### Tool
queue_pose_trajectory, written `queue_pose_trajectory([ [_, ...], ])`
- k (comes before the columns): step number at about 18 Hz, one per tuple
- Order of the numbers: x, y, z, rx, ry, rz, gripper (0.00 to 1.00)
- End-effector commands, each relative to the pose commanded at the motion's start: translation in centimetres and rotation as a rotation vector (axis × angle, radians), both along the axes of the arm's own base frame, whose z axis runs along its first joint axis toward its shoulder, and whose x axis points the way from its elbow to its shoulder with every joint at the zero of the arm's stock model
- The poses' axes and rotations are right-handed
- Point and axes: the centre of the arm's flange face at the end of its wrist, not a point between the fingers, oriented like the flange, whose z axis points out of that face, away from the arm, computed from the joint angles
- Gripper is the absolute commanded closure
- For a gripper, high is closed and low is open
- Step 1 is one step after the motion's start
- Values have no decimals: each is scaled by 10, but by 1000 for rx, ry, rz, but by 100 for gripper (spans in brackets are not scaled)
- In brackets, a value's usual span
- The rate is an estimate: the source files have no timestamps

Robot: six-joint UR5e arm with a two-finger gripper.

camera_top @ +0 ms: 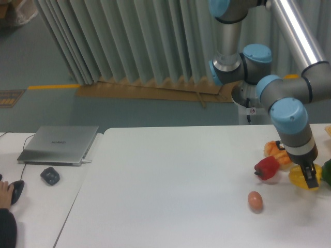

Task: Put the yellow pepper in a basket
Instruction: 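Lift the yellow pepper and carry it away from the table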

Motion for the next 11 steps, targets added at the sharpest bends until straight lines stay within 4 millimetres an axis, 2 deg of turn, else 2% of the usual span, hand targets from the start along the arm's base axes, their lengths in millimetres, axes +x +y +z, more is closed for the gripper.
queue_pose_trajectory([
  [2, -7, -29, 30, 34, -19, 45, 43],
  [4, -19, -49, 31, 29, -47, 87, 43],
  [5, -23, -53, 32, 53, -60, 109, 43],
  [9, -55, -97, 41, 176, -131, 238, 43],
  [11, -65, -110, 44, 216, -142, 268, 43],
])
